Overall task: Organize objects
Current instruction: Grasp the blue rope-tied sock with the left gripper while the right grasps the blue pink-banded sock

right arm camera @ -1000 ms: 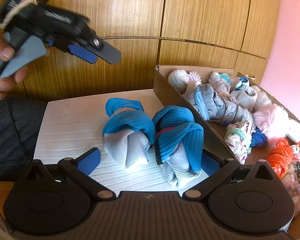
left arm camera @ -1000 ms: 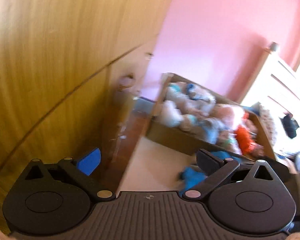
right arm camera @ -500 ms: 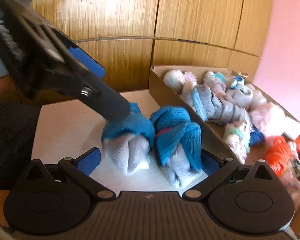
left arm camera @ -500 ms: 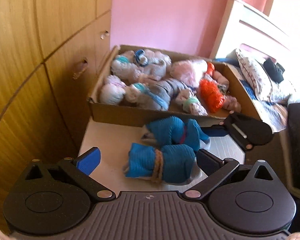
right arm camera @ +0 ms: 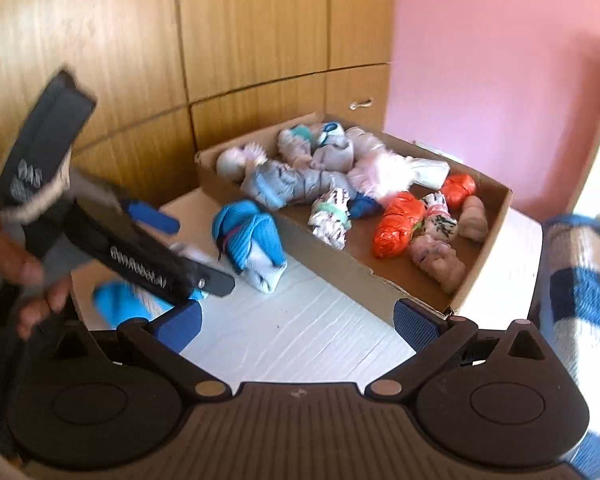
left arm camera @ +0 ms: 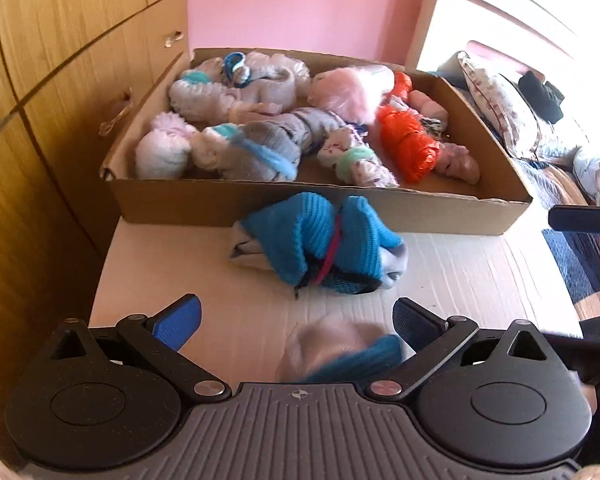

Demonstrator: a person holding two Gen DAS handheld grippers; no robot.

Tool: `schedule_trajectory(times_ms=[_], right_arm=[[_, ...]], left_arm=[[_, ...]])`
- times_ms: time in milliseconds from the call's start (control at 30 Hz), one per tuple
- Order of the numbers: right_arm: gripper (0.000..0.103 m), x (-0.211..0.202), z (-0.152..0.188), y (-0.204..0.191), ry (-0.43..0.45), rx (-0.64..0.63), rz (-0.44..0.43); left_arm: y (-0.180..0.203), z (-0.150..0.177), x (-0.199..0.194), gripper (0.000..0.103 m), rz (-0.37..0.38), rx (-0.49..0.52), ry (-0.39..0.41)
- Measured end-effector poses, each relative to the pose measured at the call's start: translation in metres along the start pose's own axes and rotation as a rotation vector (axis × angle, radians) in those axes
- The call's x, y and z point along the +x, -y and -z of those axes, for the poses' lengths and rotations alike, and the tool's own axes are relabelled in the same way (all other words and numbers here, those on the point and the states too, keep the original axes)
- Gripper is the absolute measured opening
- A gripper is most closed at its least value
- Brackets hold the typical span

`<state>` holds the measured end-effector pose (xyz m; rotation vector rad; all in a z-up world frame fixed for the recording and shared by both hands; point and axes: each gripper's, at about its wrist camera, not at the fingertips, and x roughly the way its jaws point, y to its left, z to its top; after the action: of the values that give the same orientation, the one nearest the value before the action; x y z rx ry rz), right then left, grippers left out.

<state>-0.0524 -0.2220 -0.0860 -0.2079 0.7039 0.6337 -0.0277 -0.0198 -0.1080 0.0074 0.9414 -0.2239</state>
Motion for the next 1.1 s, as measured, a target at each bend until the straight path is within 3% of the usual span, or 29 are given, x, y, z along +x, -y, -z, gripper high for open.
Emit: schedule_trajectory(times_ms=[300,500,767,833,967,1100], right_arm=[[0.102,0.003,-0.001,-0.004,0.005,0.028,0.017],[0.102,0.001,-0.004,0.01,0.02,0.113,0.027],[0.102,0.014,-0.027,0.005,0.039,0.085,-0.033],[0.101,0.023,-0.034,0.002,0.028,0.077,-0.064],[0.095,0.041,-0.044,-0.009,0.001,0.045,-0.112],[0.084,0.062,-0.05,-0.015,-0.035,0.058,-0.128]], left_arm=[[-0.026,0.009,-0.041,0.102,0.021,-0.128,0.075],[-0.016,0.025,-0.064,0.102,-0.007,-0.201,0.025],[0.007,0.047,-0.04,0.102,-0.049,-0.222,-0.037],[0.007,0.048,-0.038,0.095,-0.056,-0.208,-0.029],[0.005,0.046,-0.041,0.07,-0.082,-0.172,-0.017],[-0.001,0.047,-0.042,0.066,-0.075,-0.144,-0.004]])
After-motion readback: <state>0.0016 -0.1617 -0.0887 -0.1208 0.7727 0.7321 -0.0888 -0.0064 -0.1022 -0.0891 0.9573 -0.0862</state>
